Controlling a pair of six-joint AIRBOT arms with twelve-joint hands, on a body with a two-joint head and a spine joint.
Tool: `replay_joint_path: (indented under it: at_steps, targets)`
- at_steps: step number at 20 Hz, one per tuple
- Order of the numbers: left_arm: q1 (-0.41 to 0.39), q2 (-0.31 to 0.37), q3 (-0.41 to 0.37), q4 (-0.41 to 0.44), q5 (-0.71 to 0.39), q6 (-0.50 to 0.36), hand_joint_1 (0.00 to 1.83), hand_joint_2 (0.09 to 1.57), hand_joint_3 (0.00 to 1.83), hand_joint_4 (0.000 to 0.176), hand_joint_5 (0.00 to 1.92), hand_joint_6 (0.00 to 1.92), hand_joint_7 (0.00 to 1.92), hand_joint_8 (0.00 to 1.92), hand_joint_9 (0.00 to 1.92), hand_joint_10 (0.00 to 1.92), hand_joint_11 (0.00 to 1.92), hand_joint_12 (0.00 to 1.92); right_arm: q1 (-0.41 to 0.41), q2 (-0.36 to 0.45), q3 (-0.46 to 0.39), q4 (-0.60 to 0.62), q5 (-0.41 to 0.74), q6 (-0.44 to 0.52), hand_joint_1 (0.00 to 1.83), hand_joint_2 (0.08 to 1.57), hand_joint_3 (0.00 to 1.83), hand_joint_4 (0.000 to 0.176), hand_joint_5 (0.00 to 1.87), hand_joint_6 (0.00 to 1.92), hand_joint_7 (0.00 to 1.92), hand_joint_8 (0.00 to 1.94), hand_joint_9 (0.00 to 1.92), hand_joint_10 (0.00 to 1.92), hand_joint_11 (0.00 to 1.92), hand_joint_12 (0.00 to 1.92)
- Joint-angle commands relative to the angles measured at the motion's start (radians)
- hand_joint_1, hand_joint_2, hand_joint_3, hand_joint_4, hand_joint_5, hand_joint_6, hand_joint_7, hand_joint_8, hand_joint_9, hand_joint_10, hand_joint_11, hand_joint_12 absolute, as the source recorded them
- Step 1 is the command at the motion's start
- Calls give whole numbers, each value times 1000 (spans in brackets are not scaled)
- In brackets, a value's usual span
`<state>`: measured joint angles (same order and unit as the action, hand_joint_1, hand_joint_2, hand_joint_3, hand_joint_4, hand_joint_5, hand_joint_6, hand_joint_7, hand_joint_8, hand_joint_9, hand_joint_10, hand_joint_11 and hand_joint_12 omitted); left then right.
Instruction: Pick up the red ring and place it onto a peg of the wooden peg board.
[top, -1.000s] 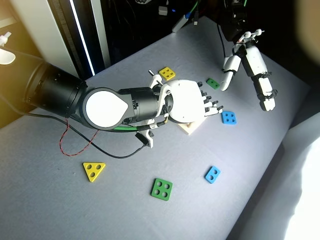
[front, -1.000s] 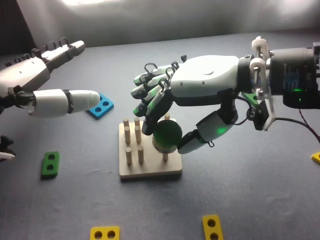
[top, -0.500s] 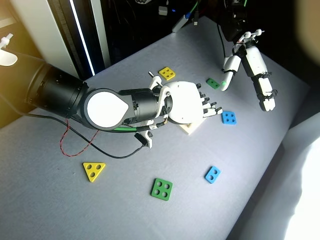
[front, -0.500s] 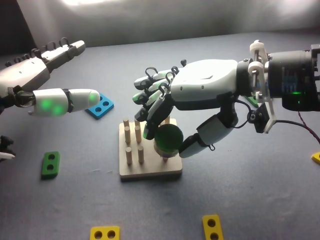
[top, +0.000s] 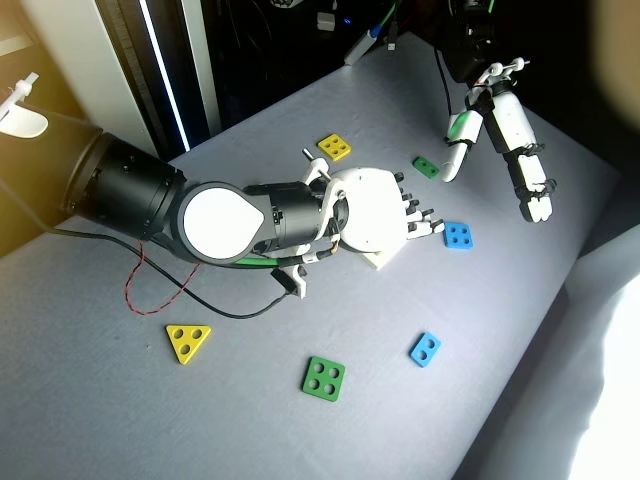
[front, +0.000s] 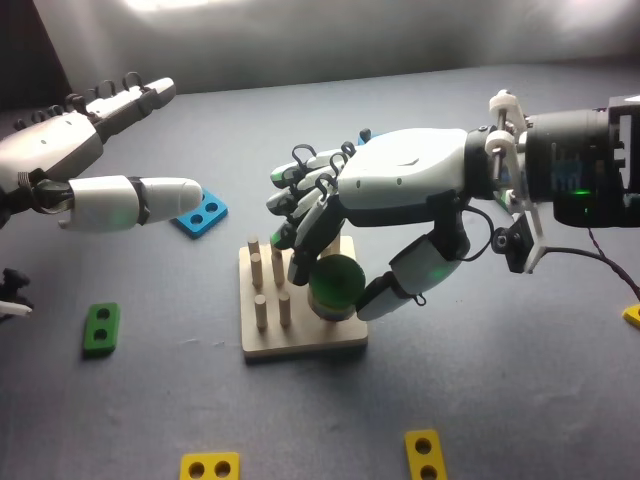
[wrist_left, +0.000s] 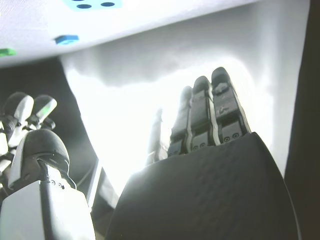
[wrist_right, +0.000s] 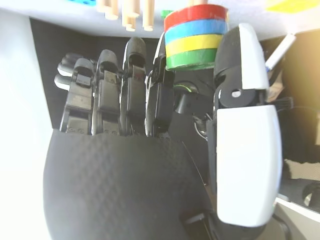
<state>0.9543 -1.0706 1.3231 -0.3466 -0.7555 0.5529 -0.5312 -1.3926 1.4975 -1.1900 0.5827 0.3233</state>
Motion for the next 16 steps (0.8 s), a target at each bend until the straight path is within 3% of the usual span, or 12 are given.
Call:
replay_joint_path:
  at_steps: [1,8,9,10,11,12,13,14,16]
  targets:
    - [-11,-4,7,-3,-122,-5,315,1000,1,176,17,0,0,0,0,0,0,0,9,-3,4,54,57,8,1104,1124,1,0,958,1039,474,0,172,0,0,0]
    - [-13,-4,7,-2,-122,-5,333,999,0,176,24,3,0,0,0,0,0,0,7,-6,6,48,50,9,1102,1124,1,0,958,1040,476,2,179,4,0,0]
    - [-13,-5,7,-2,-122,-5,338,997,0,176,30,5,0,0,0,0,0,0,6,-6,7,48,48,9,1043,1156,6,26,882,1143,447,10,172,2,0,0]
    - [-13,-5,7,-2,-122,-5,338,997,0,176,30,5,0,0,0,0,0,0,6,-6,7,48,48,9,1043,1156,6,26,882,1143,447,10,172,2,0,0]
    - [-13,-5,7,-2,-122,-5,332,995,0,173,19,0,0,0,0,0,0,0,6,-6,7,47,48,9,875,978,0,93,180,275,129,3,13,0,0,0]
    - [-13,-4,7,-2,-122,-5,327,991,0,176,22,2,0,0,0,0,0,0,6,-6,7,45,48,9,819,940,0,93,124,42,59,1,0,0,0,0]
    - [-13,-4,7,-3,-122,-5,327,990,0,176,18,0,0,0,0,0,0,0,7,-6,7,43,47,9,802,906,0,117,36,5,10,0,0,0,0,0]
    - [-13,-4,7,-3,-122,-5,325,1002,3,166,15,0,0,0,0,0,0,0,7,-6,6,41,45,9,764,880,0,117,0,0,0,0,0,0,0,0]
    - [-12,-4,7,-3,-122,-5,315,989,0,175,21,3,0,0,0,0,0,0,8,-6,6,35,40,9,724,859,0,93,0,0,0,0,0,0,0,0]
